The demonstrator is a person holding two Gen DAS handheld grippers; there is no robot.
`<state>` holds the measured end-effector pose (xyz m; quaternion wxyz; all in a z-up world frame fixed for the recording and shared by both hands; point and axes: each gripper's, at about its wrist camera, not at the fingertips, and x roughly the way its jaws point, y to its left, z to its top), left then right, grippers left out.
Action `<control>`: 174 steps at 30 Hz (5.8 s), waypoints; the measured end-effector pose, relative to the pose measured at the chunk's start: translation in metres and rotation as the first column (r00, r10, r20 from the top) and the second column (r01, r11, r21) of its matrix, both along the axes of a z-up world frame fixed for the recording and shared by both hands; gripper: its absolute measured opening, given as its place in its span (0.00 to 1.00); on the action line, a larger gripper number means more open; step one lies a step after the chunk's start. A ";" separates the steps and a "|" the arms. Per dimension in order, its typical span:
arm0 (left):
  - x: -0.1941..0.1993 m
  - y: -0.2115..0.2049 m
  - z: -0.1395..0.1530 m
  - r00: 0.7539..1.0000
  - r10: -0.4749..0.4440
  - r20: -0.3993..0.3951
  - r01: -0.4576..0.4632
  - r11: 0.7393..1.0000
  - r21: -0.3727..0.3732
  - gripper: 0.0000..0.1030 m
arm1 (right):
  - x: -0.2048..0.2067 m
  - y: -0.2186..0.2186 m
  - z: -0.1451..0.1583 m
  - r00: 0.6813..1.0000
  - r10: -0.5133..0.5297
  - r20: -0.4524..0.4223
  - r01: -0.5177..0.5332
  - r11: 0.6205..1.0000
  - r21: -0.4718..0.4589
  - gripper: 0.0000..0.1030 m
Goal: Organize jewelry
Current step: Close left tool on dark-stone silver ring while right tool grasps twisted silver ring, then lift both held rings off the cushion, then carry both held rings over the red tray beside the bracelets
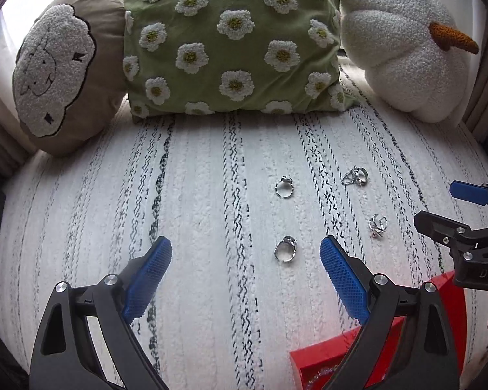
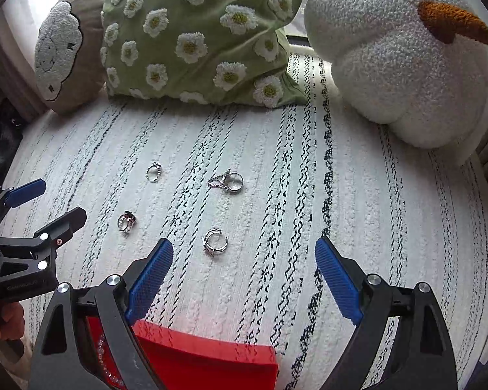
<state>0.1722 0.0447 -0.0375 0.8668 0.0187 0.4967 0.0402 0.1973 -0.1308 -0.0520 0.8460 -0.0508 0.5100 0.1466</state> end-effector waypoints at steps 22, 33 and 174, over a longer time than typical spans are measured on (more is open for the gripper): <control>0.022 -0.009 -0.048 0.998 -0.014 -0.068 0.015 1.000 0.016 0.85 | 0.004 0.029 -0.047 0.992 0.077 -0.105 -0.082 0.996 -0.046 0.72; 0.029 -0.009 -0.059 0.997 -0.022 -0.073 0.024 1.000 0.018 0.84 | 0.010 0.029 -0.053 0.990 0.070 -0.125 -0.076 0.996 -0.043 0.61; -0.137 -0.112 -0.042 0.968 -0.240 -0.069 0.240 0.971 -0.007 0.19 | -0.178 -0.003 -0.034 0.959 0.283 0.015 -0.280 0.956 -0.085 0.13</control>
